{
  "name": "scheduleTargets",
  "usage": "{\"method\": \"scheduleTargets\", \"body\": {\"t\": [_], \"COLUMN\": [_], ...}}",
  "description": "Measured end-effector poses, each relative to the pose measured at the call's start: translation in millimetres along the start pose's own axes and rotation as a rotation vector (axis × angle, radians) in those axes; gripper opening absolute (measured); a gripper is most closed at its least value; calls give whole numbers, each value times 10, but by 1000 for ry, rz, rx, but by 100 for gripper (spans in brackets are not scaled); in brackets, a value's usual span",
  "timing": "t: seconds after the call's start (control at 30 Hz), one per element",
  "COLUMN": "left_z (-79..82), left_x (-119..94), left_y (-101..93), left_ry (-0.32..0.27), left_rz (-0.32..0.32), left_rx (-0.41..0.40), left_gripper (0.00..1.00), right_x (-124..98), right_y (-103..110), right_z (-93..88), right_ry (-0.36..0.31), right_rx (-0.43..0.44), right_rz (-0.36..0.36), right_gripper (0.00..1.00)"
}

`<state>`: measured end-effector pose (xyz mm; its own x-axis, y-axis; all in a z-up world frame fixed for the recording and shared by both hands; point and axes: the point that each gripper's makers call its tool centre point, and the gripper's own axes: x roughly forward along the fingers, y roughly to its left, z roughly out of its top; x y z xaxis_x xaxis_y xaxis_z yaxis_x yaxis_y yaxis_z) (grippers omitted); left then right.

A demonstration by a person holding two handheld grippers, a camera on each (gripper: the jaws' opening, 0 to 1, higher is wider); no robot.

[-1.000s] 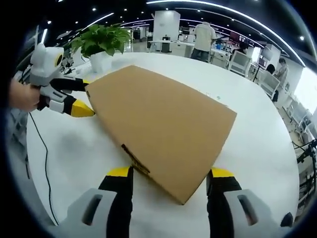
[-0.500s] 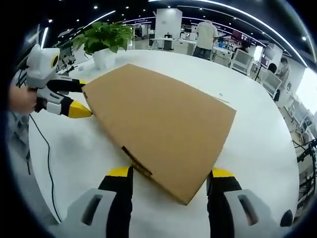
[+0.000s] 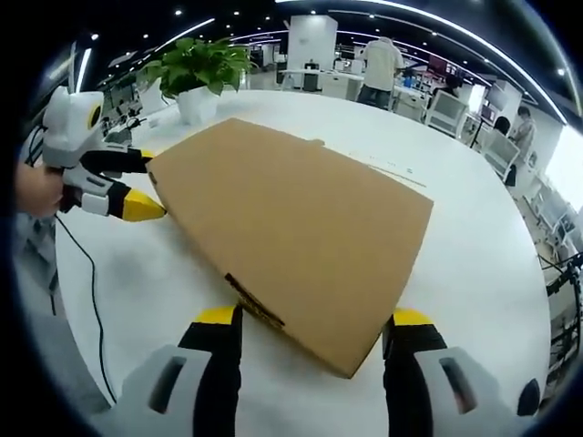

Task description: Operate the shoe box by opening the lid, removing the specified soft item, and placing it in the target area until the item is outside and the box remains undamaged.

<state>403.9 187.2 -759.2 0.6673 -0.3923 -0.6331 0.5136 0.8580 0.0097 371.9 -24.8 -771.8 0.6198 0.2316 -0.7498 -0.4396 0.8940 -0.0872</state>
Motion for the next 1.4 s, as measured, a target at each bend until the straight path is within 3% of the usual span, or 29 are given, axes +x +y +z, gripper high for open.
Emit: {"method": "scheduleTargets", "body": {"t": [0.77, 1.4], "left_z": [-187, -400], "left_x": [-227, -498], "left_y": [-120, -311], "left_ry": [-7, -17], "left_rz": [43, 85], "left_rx": [-43, -161], "left_gripper": [60, 58], "right_x": [-92, -206], "right_y": [96, 185], "right_z": [-113, -249], "right_ry": [29, 39], "right_rx": [-42, -86], "right_rz": [23, 60], "right_gripper": [61, 63]}}
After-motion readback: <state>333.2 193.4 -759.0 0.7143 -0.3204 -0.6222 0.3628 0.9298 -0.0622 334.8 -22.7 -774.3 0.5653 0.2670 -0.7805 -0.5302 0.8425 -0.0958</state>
